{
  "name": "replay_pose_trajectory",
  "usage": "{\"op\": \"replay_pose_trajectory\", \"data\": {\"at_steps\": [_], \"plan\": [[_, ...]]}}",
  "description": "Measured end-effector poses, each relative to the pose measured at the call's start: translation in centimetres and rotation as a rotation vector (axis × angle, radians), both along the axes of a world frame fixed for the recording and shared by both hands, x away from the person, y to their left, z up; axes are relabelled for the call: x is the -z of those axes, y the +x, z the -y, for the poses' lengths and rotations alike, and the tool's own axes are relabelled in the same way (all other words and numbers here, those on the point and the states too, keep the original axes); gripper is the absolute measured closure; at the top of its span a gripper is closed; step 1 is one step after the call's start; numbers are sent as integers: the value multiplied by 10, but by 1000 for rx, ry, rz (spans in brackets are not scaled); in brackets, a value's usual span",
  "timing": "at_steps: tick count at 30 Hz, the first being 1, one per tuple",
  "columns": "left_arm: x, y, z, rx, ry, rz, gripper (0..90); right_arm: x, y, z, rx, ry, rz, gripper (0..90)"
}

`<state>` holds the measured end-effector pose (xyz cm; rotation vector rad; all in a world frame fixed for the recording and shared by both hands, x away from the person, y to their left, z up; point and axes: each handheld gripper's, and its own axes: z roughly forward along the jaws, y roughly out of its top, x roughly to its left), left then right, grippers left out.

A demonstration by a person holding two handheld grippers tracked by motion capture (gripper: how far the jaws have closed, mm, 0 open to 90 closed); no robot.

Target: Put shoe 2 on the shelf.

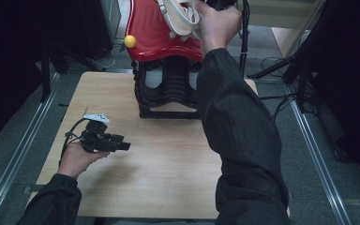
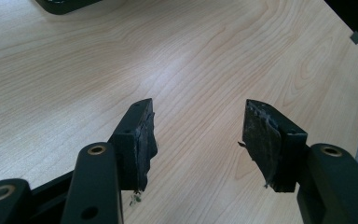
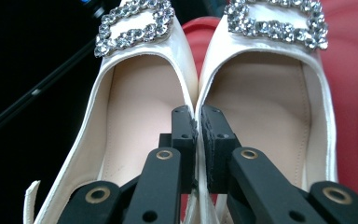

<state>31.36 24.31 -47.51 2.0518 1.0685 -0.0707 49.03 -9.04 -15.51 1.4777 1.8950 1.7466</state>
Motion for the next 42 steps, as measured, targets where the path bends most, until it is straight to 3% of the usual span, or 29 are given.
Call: {"op": "replay_pose_trajectory", "data": {"at_steps": [3, 4, 9, 22, 26, 29, 34, 42], "plan": [[0, 1, 0, 4, 0, 0, 439, 3, 3, -3, 26, -14, 17, 862], [0, 1, 0, 5, -6, -2, 439, 7, 8, -6, 53, -40, 24, 862], [0, 3, 1, 11, -7, 0, 439, 17, 17, -14, 83, -47, 5, 862], [-1, 2, 2, 17, -2, 1, 438, 26, 12, -47, 147, -168, 5, 840], [-1, 2, 2, 14, -6, 5, 438, 26, 11, -49, 149, -191, 22, 818], [-1, 2, 4, 19, -2, 5, 438, 25, 10, -48, 130, -167, 25, 749], [-1, 2, 4, 26, 1, 3, 437, 20, 7, -46, 113, -226, 31, 732], [-1, 2, 5, 23, 4, 2, 437, 11, 3, -41, 78, -225, 34, 675]]}}
